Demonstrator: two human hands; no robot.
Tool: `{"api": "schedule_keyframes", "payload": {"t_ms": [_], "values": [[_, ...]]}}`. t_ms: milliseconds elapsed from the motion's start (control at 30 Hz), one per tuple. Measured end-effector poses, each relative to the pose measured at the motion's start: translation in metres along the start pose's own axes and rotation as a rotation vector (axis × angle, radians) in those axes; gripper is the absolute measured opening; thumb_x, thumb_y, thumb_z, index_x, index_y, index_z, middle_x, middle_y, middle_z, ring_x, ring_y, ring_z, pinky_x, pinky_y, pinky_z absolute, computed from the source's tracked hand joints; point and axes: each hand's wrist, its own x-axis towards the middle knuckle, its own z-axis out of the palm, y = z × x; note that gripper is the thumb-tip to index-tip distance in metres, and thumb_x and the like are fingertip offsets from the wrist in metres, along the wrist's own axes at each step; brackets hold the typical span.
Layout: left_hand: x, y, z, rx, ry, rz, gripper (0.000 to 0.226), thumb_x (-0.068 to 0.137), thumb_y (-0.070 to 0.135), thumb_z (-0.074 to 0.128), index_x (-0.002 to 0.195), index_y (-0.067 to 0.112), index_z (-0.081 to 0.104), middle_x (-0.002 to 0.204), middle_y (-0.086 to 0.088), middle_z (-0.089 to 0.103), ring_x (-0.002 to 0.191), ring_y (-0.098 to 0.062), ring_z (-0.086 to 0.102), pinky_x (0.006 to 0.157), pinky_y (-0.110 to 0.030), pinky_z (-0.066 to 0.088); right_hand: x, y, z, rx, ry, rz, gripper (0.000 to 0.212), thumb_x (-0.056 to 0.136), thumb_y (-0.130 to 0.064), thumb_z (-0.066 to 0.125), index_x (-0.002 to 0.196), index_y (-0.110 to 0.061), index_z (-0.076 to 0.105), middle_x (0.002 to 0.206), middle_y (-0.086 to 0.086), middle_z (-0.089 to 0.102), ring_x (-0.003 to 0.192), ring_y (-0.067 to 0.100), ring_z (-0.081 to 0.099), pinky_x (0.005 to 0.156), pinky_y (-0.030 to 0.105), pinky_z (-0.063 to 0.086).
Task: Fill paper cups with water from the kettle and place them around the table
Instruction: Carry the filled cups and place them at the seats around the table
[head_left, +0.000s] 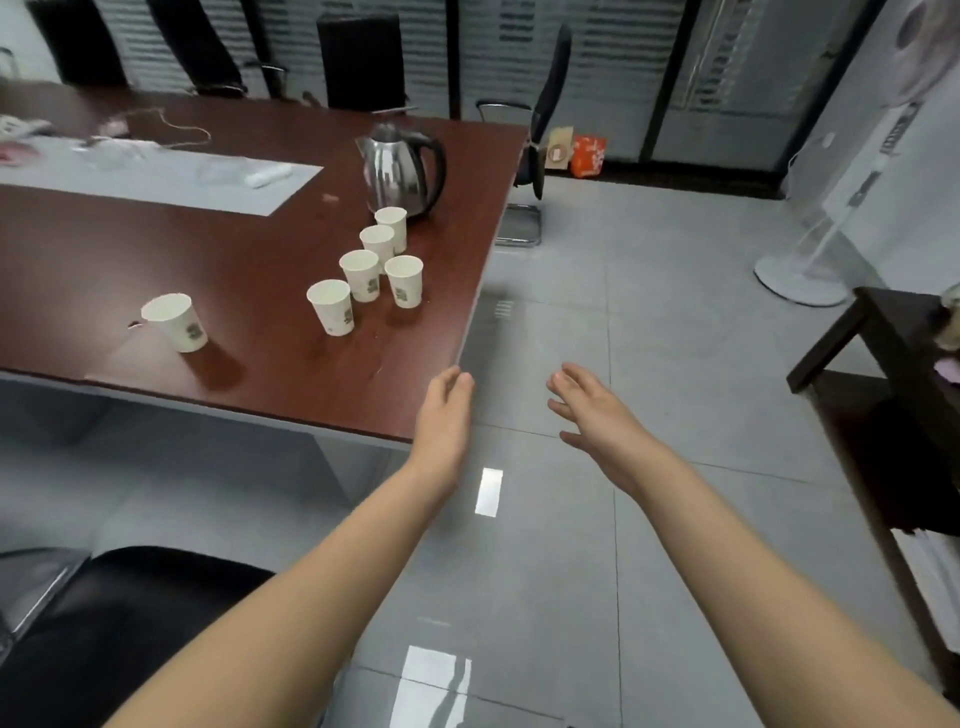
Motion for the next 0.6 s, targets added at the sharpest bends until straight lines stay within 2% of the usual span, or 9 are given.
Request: {"api": "schedule_keyframes", "payload": {"t_ms": [167, 333, 433, 600], "values": [[0.08, -0.003, 0.007, 0.003, 0.14, -0.01, 0.038, 0.099, 0.032, 0.043, 0.134, 0.018, 0.046, 0.135, -0.002, 0.054, 0.126, -0.013, 0.047, 0.102, -0.024, 0.03, 0.094, -0.019, -0.001, -0.041, -0.115, -0.004, 0.056, 0.1, -0.041, 0.039, 0.15, -0.023, 0.022, 0.149, -0.004, 0.039, 0.131, 0.013, 0.044, 0.108, 0.037, 0.038], [0.158, 0.002, 0.017, -0.052, 0.309, -0.042, 0.038, 0.097, 0.033, 0.046, 0.134, 0.021, 0.046, 0.136, 0.004, 0.052, 0.127, -0.011, 0.045, 0.112, -0.037, 0.031, 0.204, -0.04, 0.001, -0.091, -0.254, -0.025, 0.055, 0.1, -0.042, 0.04, 0.149, -0.023, 0.025, 0.147, -0.004, 0.041, 0.121, 0.01, 0.047, 0.107, 0.037, 0.038], [0.197, 0.007, 0.02, -0.085, 0.428, -0.058, 0.039, 0.097, 0.031, 0.047, 0.135, 0.021, 0.046, 0.137, 0.006, 0.051, 0.127, -0.009, 0.044, 0.113, -0.038, 0.031, 0.262, -0.053, 0.008, -0.139, -0.362, -0.04, 0.057, 0.099, -0.044, 0.042, 0.149, -0.025, 0.025, 0.151, -0.006, 0.037, 0.133, 0.013, 0.041, 0.101, 0.033, 0.038], [0.244, 0.014, 0.017, -0.096, 0.63, -0.106, 0.04, 0.097, 0.03, 0.048, 0.135, 0.017, 0.048, 0.135, 0.002, 0.053, 0.125, -0.016, 0.048, 0.11, -0.036, 0.035, 0.34, -0.065, 0.028, -0.176, -0.479, -0.034, 0.061, 0.095, -0.048, 0.047, 0.149, -0.028, 0.026, 0.151, -0.006, 0.038, 0.136, 0.012, 0.039, 0.115, 0.042, 0.029]]}}
